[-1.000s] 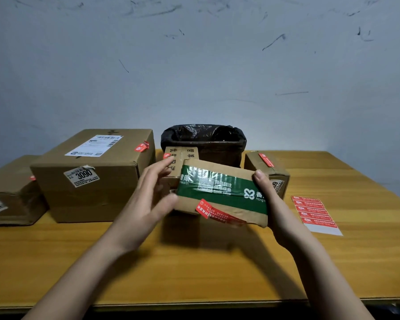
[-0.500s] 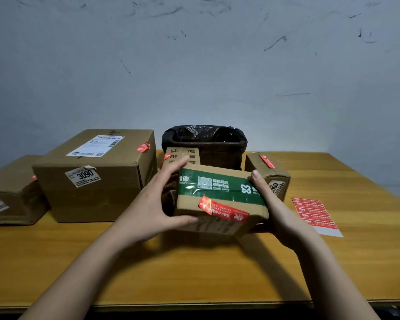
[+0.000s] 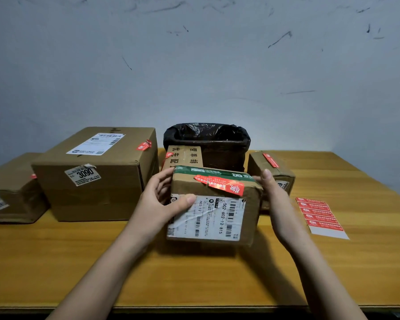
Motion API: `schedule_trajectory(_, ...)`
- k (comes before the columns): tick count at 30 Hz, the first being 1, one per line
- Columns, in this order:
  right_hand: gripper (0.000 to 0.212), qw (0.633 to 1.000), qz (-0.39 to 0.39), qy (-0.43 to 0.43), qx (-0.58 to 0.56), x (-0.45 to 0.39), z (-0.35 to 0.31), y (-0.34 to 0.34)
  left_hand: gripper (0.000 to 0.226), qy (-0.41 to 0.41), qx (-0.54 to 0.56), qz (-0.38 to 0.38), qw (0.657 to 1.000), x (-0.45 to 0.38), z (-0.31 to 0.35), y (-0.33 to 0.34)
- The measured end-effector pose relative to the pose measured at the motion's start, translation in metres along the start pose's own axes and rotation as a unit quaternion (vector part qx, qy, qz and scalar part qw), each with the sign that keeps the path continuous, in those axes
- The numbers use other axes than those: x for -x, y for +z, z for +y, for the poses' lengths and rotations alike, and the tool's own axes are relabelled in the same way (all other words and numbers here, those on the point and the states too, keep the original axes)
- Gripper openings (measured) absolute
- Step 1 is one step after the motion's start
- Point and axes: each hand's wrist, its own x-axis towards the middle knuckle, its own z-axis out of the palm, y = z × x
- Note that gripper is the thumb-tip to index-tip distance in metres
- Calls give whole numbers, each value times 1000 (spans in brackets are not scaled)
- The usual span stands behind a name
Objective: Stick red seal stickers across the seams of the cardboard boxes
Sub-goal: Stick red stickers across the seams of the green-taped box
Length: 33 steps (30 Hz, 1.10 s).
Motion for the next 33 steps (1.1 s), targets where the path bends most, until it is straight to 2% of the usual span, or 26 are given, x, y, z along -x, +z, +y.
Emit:
schedule_trajectory(3,50,985,79,-153,29,3,3,4,83,-14,16,10,1000,0,-4,1)
schedule_trajectory(7,32,958,81,-267,63,2,1,6,81,-16,43,34,998,-2,-7,0)
schedule_trajectory(11,27,946,101,-300,68,3,4,7,78,-8,34,34,999,-2,-7,0)
schedule_trajectory(16,23,944,101,-309,62,6,2,7,89,14,9,27,999,1,-6,-2)
schedule_trajectory(19,23,936,108,-321,94,8,0,6,82,40,1,31,999,3,-4,0)
schedule_trajectory(25,24,912,128,-358,155,6,2,5,87,91,-8,53,994,4,-8,4)
schedule_trajectory(28,21,914,129,-357,145,6,2,5,91,102,-14,57,993,4,-11,4)
schedule_trajectory(33,8,926,128,-336,116,8,-2,6,86,103,-17,59,993,4,-13,5)
